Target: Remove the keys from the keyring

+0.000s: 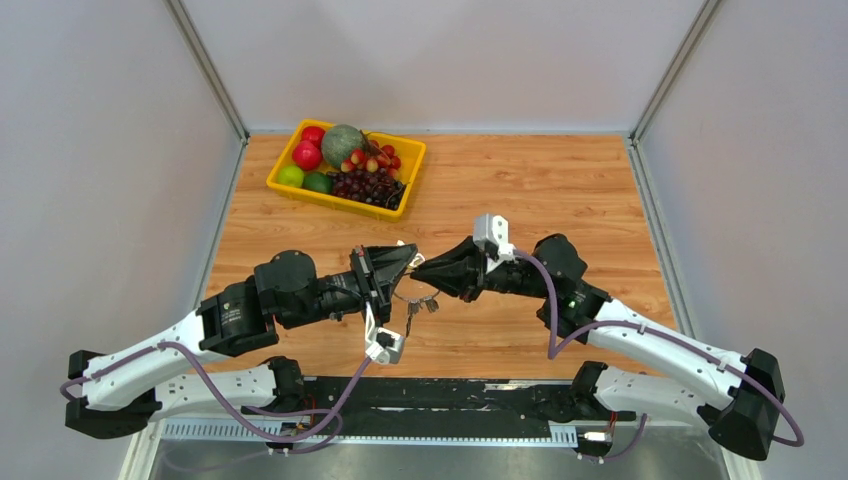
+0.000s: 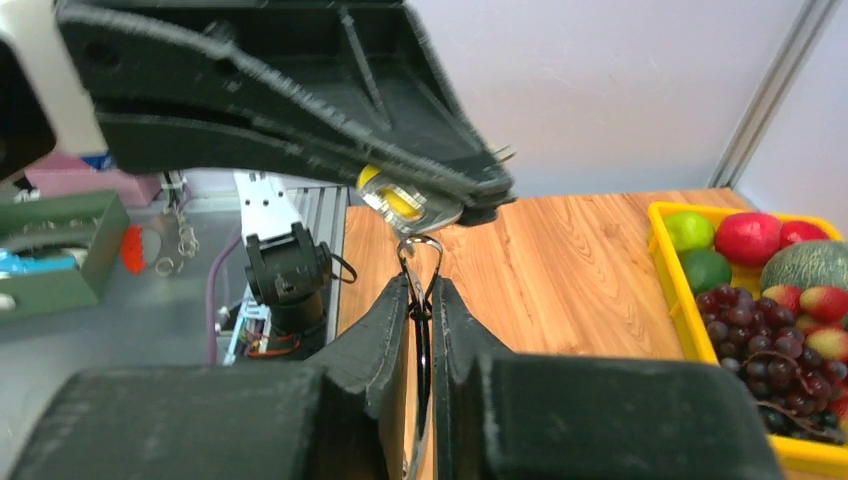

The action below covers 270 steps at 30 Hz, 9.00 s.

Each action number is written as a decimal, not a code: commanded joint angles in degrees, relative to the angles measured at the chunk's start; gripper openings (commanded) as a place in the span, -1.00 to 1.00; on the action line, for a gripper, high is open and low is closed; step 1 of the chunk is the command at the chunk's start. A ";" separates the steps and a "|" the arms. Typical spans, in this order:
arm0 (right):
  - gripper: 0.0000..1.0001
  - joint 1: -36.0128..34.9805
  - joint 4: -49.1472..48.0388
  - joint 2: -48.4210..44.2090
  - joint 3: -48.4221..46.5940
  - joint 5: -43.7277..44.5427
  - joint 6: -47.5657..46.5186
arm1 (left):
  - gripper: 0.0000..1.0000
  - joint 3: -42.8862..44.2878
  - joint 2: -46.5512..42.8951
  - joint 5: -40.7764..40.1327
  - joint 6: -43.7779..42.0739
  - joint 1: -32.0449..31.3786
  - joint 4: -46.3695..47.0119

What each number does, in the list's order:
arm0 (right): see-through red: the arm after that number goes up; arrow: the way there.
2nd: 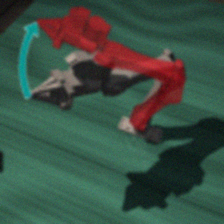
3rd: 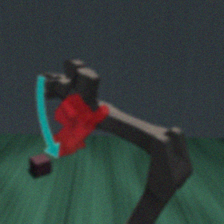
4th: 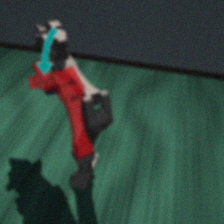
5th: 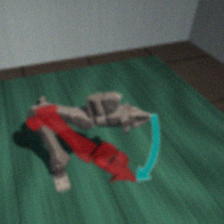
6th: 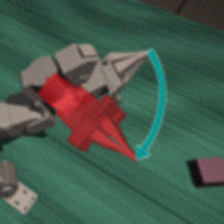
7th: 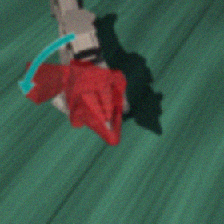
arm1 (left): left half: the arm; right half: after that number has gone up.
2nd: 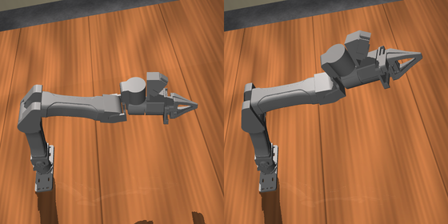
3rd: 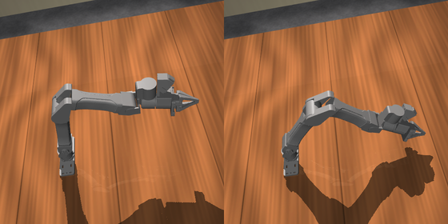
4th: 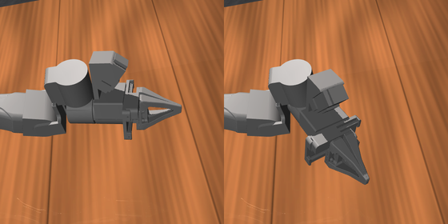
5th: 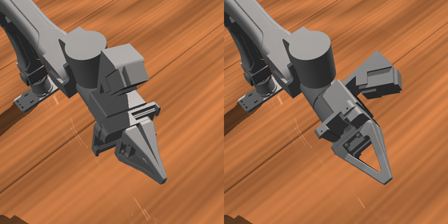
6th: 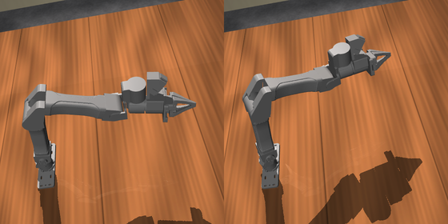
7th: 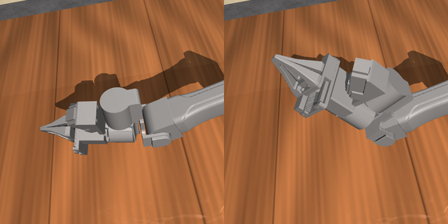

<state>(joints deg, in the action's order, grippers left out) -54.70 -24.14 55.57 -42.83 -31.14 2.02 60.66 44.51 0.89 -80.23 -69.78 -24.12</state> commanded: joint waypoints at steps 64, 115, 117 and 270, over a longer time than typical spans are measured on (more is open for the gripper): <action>-1.00 7.84 16.82 2.72 -4.14 32.10 56.77 | -1.00 -25.98 7.57 -27.78 -15.09 -12.82 27.14; -1.00 8.50 43.68 -14.45 -9.85 24.58 10.49 | 1.00 -17.38 17.04 -1.73 103.88 38.18 21.38; -1.00 8.55 43.70 -12.73 -12.25 19.09 9.74 | 1.00 -21.92 14.18 1.99 101.68 38.14 28.52; -0.41 5.70 -12.66 8.15 -4.98 -13.64 8.57 | -1.00 -6.68 -5.02 -8.87 4.20 -1.76 15.53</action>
<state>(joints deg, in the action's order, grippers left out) -48.58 -36.01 65.14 -45.93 -43.20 10.22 53.25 40.23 -8.08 -75.79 -71.26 -13.28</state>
